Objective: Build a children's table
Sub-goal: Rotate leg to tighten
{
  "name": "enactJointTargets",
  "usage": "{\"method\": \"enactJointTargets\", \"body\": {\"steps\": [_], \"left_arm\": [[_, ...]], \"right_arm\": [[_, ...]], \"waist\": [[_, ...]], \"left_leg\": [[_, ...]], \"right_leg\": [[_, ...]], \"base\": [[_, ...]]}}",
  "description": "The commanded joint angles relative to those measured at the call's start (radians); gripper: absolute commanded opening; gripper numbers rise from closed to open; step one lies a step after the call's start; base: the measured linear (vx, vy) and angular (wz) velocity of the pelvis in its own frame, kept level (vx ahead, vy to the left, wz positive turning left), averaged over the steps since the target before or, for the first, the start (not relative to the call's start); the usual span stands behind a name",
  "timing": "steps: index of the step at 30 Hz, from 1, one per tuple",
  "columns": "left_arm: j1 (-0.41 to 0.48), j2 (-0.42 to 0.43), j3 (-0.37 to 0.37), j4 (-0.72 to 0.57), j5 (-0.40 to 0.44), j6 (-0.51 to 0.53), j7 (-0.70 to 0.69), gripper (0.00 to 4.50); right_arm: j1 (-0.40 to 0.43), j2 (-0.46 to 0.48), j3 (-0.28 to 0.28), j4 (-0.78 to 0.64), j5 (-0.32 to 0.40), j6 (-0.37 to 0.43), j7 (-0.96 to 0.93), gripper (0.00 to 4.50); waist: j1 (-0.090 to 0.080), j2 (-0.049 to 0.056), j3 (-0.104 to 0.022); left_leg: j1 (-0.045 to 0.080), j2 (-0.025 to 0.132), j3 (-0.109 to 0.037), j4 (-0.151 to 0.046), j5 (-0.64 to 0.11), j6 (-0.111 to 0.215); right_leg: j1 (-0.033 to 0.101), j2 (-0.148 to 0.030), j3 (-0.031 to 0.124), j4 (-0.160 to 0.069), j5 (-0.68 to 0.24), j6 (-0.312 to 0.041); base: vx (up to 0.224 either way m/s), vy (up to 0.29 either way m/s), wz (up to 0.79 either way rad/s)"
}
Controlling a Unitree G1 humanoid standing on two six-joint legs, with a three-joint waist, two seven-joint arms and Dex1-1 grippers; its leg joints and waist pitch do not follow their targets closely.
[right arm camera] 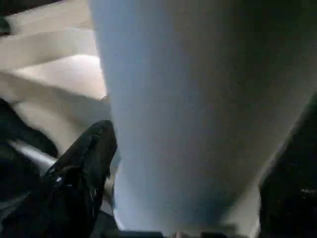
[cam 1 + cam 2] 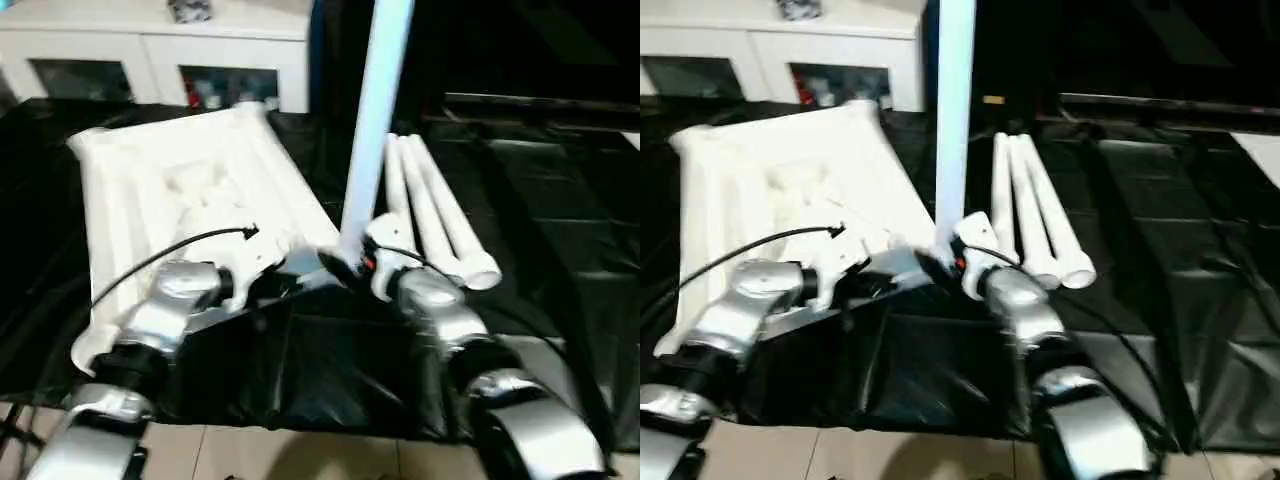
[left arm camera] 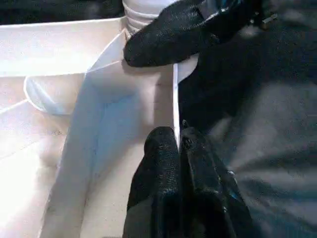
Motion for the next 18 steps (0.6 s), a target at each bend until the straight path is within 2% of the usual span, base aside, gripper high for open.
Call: {"method": "enactJointTargets", "body": {"steps": [1, 5, 7, 9, 12, 18], "left_arm": [[0.005, -0.001, -0.025, 0.015, -0.033, -0.040, -0.089, 0.00], [0.003, 0.031, -0.025, 0.023, -0.054, -0.041, -0.168, 0.00], [0.000, 0.056, -0.035, 0.033, -0.050, -0.052, -0.209, 0.00], [-0.001, 0.073, -0.040, 0.039, -0.057, -0.058, -0.247, 0.00], [-0.004, 0.082, -0.043, 0.048, -0.064, -0.062, -0.278, 0.00], [-0.005, 0.091, -0.050, 0.049, -0.063, -0.072, -0.299, 0.00]], "right_arm": [[0.031, -0.017, 0.043, -0.016, -0.006, 0.024, 0.133, 3.85], [0.055, -0.064, 0.068, -0.078, 0.021, 0.063, 0.306, 3.85], [0.071, -0.098, 0.098, -0.117, 0.023, 0.076, 0.402, 3.85], [0.078, -0.123, 0.119, -0.139, 0.020, 0.085, 0.472, 3.58], [0.083, -0.140, 0.135, -0.157, 0.020, 0.091, 0.521, 3.39], [0.082, -0.146, 0.142, -0.177, 0.010, 0.110, 0.554, 2.94]], "waist": [[0.001, 0.007, -0.057], [0.004, 0.005, -0.056], [0.005, 0.004, -0.054], [0.008, 0.003, -0.054], [0.011, 0.004, -0.055], [0.018, 0.002, -0.056]], "left_leg": [[-0.003, 0.030, -0.008, -0.056, -0.217, 0.068], [-0.002, 0.031, -0.008, -0.055, -0.228, 0.066], [-0.001, 0.030, -0.009, -0.056, -0.239, 0.064], [-0.001, 0.030, -0.010, -0.056, -0.237, 0.064], [0.003, 0.032, -0.008, -0.055, -0.236, 0.058], [0.003, 0.032, -0.008, -0.056, -0.221, 0.053]], "right_leg": [[0.053, -0.056, 0.048, -0.068, -0.139, -0.239], [0.054, -0.061, 0.048, -0.071, -0.185, -0.237], [0.054, -0.060, 0.048, -0.076, -0.222, -0.225], [0.053, -0.061, 0.048, -0.077, -0.238, -0.219], [0.049, -0.061, 0.049, -0.076, -0.232, -0.227], [0.051, -0.062, 0.049, -0.074, -0.219, -0.229]], "base": [[0.000, 0.000, 0.00], [0.000, 0.000, 0.00], [0.000, 0.000, 0.00], [0.000, 0.000, 0.00], [0.000, 0.000, 0.00], [0.000, 0.000, 0.00]]}}
